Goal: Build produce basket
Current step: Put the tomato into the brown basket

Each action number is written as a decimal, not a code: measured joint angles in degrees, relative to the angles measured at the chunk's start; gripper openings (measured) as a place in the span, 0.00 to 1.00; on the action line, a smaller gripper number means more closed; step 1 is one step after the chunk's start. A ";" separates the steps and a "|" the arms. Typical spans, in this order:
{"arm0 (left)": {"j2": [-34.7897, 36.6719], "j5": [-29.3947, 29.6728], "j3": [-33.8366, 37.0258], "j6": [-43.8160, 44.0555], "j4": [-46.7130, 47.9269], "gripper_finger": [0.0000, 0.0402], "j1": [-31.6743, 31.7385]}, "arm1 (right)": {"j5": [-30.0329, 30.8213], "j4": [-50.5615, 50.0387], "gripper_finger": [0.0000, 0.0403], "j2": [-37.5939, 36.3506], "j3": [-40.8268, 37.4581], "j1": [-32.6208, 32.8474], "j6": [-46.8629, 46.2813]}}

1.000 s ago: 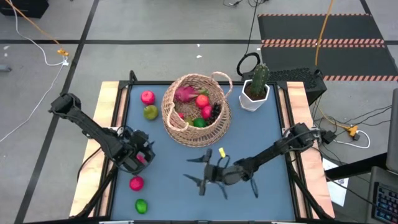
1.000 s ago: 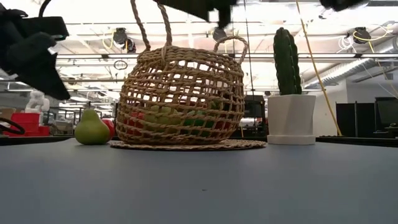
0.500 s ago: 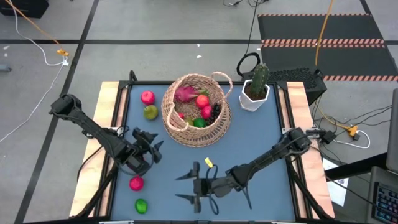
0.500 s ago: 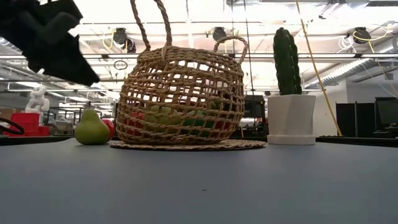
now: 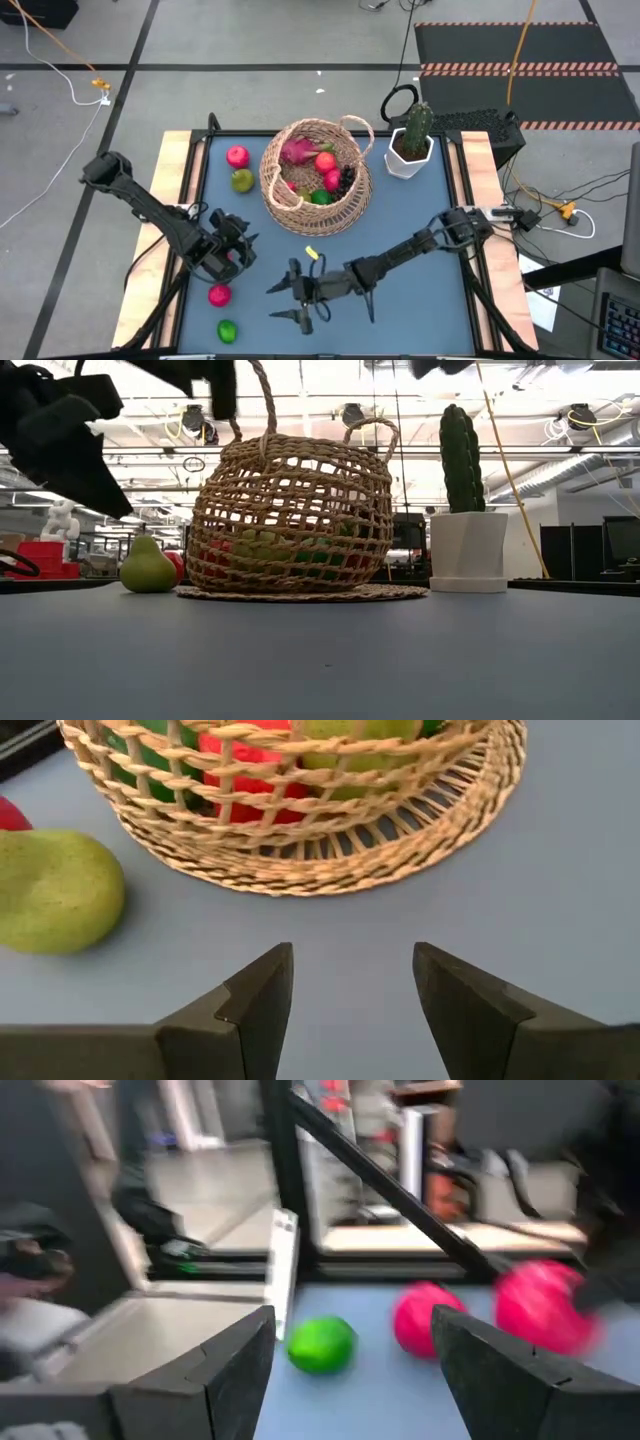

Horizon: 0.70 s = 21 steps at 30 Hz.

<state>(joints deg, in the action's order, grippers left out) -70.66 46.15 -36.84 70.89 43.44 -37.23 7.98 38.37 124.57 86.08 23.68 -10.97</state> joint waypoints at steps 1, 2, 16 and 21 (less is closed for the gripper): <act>-0.54 0.24 0.02 0.01 -0.53 0.52 0.13 | -1.68 1.04 0.65 0.00 0.00 -0.22 0.98; -1.30 0.39 0.02 0.19 -1.38 0.52 0.12 | -1.64 1.33 0.65 0.00 0.00 -0.25 3.15; -15.07 -16.20 -0.69 -6.28 -22.06 0.52 -0.73 | 11.00 -0.96 0.65 3.92 0.60 -1.06 3.20; -11.91 -17.66 -6.71 -6.80 -9.68 0.52 -2.79 | 14.38 -4.36 0.64 7.55 2.34 -1.06 5.03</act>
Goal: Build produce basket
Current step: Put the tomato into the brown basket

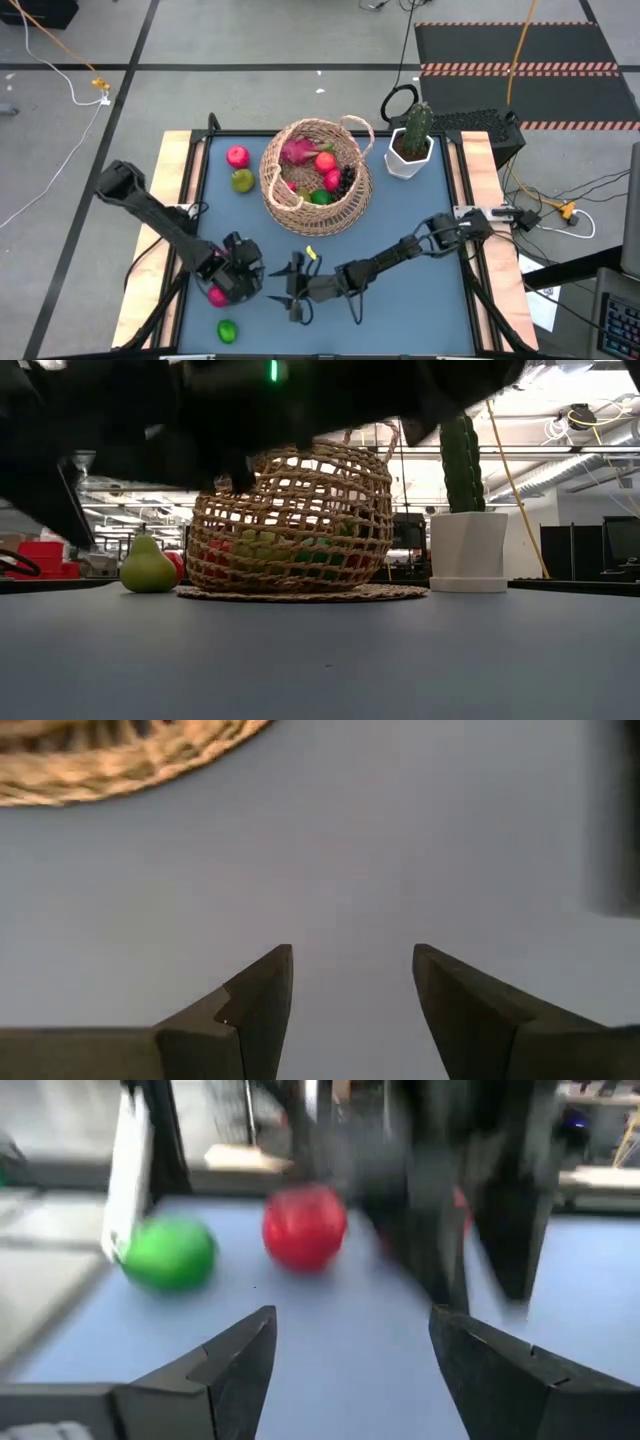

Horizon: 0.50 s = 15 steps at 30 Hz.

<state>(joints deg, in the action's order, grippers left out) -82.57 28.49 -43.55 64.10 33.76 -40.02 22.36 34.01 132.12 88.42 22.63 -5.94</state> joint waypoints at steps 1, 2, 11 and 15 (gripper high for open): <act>0.58 0.51 -1.81 1.06 3.92 0.52 -1.08 | 0.11 -0.63 0.63 0.72 0.22 0.05 0.34; 1.11 1.69 -3.59 2.29 7.90 0.52 -2.44 | -0.04 -0.92 0.63 1.37 0.44 0.05 0.58; 1.32 5.56 -11.21 7.31 18.93 0.52 -15.57 | -3.14 -9.73 0.62 11.43 18.82 2.16 6.78; 1.15 0.77 -10.65 15.54 18.89 0.52 -19.98 | -3.12 -13.52 0.62 15.96 24.16 2.53 8.19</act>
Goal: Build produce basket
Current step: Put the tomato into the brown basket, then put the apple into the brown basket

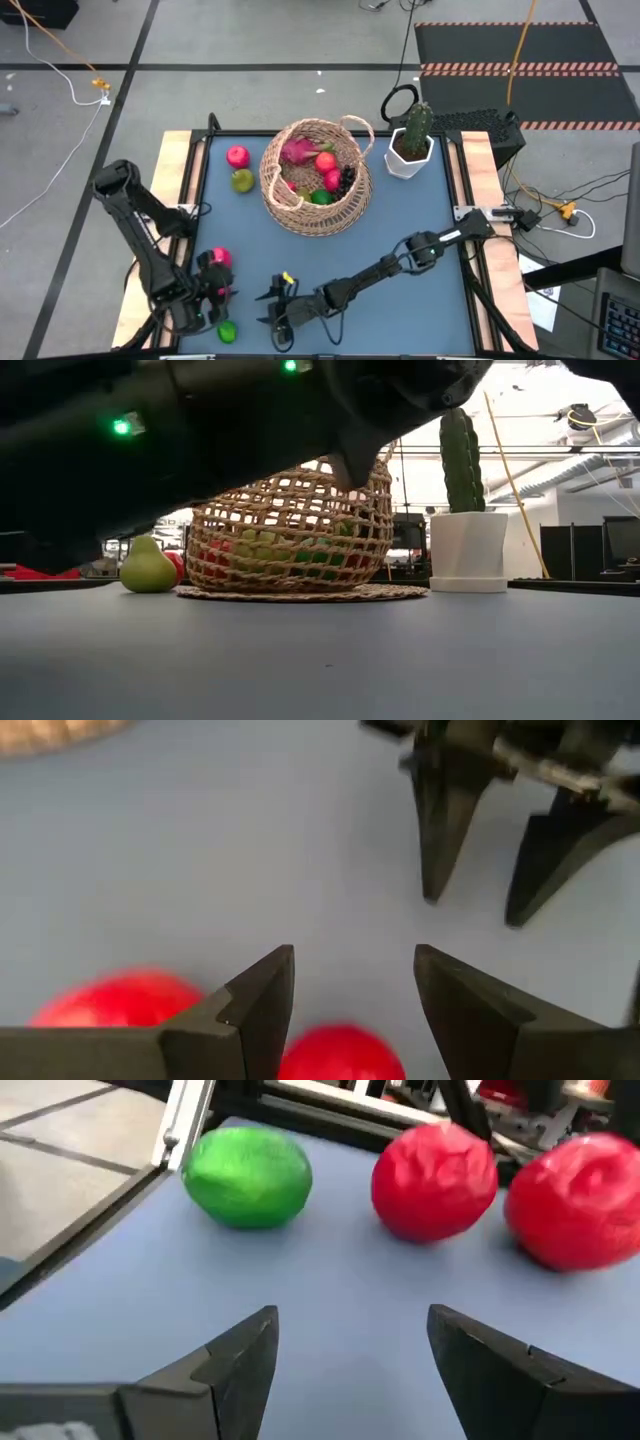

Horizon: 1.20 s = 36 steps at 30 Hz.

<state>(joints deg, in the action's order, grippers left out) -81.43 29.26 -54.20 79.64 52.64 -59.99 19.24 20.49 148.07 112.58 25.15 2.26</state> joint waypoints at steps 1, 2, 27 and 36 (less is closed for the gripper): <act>-0.02 -0.54 0.32 2.36 0.29 0.52 -1.14 | 0.01 0.65 0.62 0.26 0.41 -0.05 0.45; 0.00 -0.81 0.61 4.58 0.41 0.52 -2.22 | -0.03 2.19 0.62 0.53 0.60 -0.21 0.99; -0.05 -15.64 14.93 31.25 -8.83 0.52 -8.32 | -1.43 2.80 0.62 1.16 0.65 -3.31 1.44; -0.05 -9.71 15.28 29.25 -7.83 0.52 -6.04 | -1.48 2.82 0.62 1.15 0.60 -3.31 0.99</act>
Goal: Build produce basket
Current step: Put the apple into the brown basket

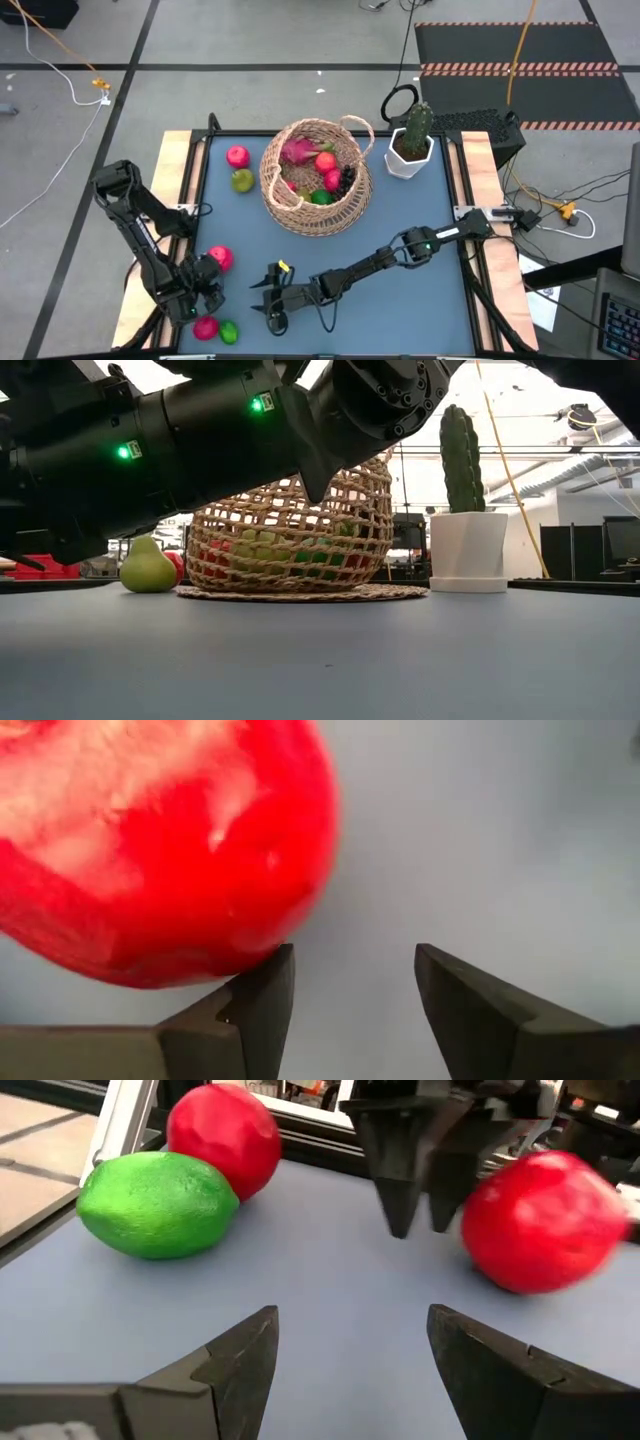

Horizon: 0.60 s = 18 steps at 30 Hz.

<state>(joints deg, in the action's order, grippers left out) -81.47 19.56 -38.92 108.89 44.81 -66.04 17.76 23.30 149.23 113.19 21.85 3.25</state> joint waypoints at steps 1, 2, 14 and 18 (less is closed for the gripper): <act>0.00 2.02 0.00 -0.95 0.01 0.52 0.38 | -0.02 0.01 0.62 0.00 0.00 -0.01 -0.79; 0.00 3.60 0.00 -1.80 0.03 0.52 0.73 | -0.02 0.01 0.62 0.00 0.00 -0.04 -1.53; 0.02 5.08 2.57 -4.84 -2.30 0.52 6.32 | 0.02 -1.36 0.62 -0.02 0.00 -0.39 -4.74; 0.02 5.04 2.91 -4.80 -1.80 0.52 8.10 | 0.04 -2.33 0.62 -0.02 0.00 -0.48 -5.55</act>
<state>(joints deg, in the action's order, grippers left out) -81.45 24.60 -36.01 104.09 43.01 -57.93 17.80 20.98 149.21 113.19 21.37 -2.30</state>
